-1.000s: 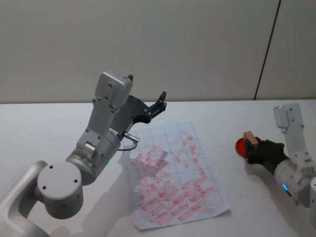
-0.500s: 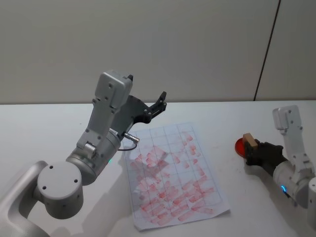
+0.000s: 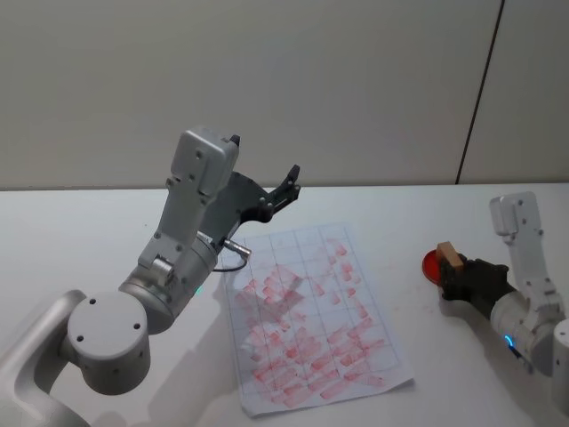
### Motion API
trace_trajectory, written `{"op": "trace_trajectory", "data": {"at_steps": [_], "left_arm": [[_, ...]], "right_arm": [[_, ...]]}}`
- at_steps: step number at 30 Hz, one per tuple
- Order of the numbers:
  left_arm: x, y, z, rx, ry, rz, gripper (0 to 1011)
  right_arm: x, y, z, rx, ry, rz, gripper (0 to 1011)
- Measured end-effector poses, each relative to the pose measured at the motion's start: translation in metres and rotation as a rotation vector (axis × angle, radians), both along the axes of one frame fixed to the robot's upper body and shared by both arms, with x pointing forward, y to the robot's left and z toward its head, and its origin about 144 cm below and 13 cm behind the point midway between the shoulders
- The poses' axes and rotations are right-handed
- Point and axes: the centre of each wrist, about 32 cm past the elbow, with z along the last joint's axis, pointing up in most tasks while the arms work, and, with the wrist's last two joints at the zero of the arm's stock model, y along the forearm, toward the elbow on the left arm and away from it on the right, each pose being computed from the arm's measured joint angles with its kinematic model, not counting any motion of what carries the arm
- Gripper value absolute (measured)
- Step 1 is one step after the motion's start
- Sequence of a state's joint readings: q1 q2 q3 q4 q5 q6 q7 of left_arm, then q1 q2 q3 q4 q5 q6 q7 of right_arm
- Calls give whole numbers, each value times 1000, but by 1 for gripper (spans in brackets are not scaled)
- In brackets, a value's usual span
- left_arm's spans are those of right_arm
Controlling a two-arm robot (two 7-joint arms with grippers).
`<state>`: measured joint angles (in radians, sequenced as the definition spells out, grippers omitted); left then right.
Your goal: Use the one hand to pick up the stamp and affix it onto the A4 paper.
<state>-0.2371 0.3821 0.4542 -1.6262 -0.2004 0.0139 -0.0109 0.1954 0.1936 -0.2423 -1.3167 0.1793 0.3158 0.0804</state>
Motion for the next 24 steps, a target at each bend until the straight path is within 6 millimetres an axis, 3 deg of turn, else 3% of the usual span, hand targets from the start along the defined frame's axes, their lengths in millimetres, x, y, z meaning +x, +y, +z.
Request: {"op": "trace_trajectory", "data": {"at_steps": [10, 24], "left_arm": [[0, 0, 0, 0, 0, 0, 1001], [0, 0, 0, 0, 0, 0, 1002]], "right_arm": [[-2, 2, 5, -3, -10, 3, 219], [-8, 27, 47, 9, -145, 85, 219]]}}
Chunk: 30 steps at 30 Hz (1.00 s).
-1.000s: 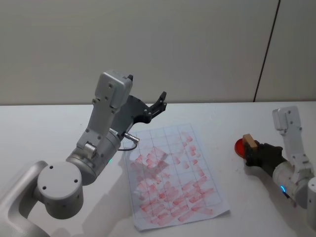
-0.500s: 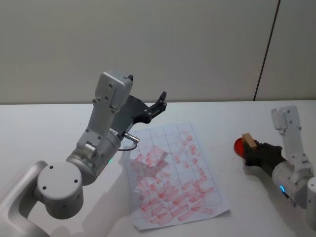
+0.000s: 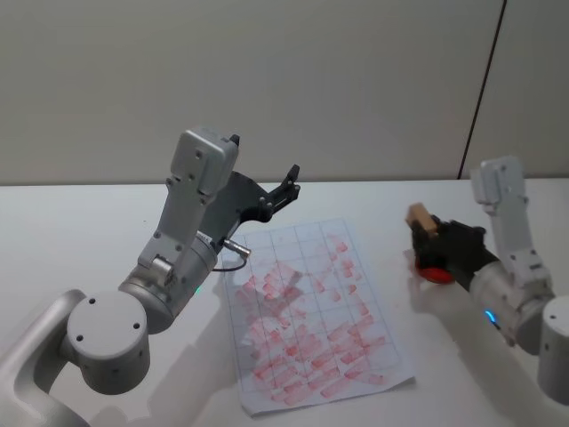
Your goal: Use the one hand to pick up the stamp and affix it onto the A4 paper.
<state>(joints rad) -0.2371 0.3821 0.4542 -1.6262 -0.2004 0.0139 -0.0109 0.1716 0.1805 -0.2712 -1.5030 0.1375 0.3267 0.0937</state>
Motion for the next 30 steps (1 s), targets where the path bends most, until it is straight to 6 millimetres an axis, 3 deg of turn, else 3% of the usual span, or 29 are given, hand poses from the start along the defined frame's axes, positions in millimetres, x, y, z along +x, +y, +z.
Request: {"op": "trace_trajectory", "data": {"at_steps": [8, 17, 30], "left_arm": [[0, 0, 0, 0, 0, 0, 1001], [0, 0, 0, 0, 0, 0, 1001], [0, 0, 0, 0, 0, 0, 1001]], "right_arm": [[-7, 21, 8, 4, -11, 74, 219], [-19, 47, 1, -4, 33, 164, 219], [-29, 58, -13, -27, 79, 202, 219]]}}
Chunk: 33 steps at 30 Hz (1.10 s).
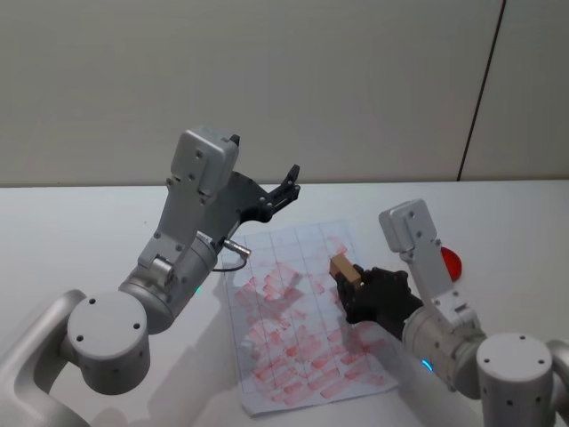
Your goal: Use the one hand to pick up the stamp and affix it onto the A4 paper.
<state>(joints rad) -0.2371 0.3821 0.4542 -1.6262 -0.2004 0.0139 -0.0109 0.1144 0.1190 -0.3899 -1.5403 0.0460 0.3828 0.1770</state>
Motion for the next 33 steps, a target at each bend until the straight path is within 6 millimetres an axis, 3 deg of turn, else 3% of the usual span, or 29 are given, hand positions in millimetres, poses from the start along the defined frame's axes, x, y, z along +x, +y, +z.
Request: {"op": "trace_trajectory", "data": {"at_steps": [33], "left_arm": [[0, 0, 0, 0, 0, 0, 1001]], "right_arm": [[0, 1, -29, 23, 94, 45, 219]]}}
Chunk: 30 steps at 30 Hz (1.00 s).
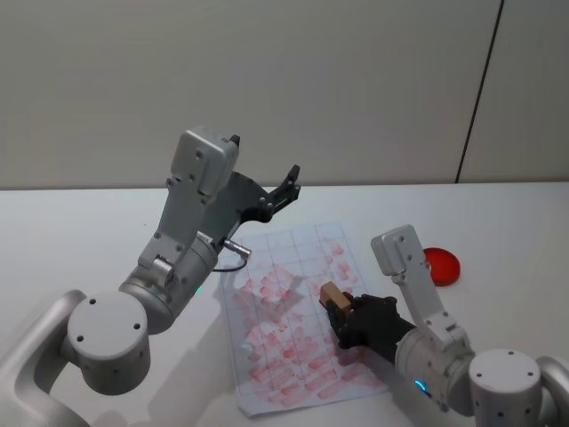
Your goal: Use the one hand to pick up the stamp and affix it onto the A4 paper.
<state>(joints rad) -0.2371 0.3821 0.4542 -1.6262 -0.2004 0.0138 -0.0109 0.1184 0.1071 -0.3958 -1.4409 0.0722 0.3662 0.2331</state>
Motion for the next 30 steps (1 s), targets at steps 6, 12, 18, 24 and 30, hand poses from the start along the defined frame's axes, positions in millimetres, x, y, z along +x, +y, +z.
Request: {"op": "trace_trajectory", "data": {"at_steps": [6, 12, 18, 24, 30], "left_arm": [[0, 0, 0, 0, 0, 0, 1001], [0, 0, 0, 0, 0, 0, 1001], [0, 0, 0, 0, 0, 0, 1002], [0, 0, 0, 0, 0, 0, 1001], [0, 0, 0, 0, 0, 0, 1001]], "right_arm": [[2, 0, -2, 6, 17, 0, 219], [3, 0, -2, 6, 25, 0, 218], [4, 1, 0, 6, 25, -1, 219], [4, 2, 11, 9, 0, -8, 219], [5, 0, 33, 20, -65, -38, 219]]}}
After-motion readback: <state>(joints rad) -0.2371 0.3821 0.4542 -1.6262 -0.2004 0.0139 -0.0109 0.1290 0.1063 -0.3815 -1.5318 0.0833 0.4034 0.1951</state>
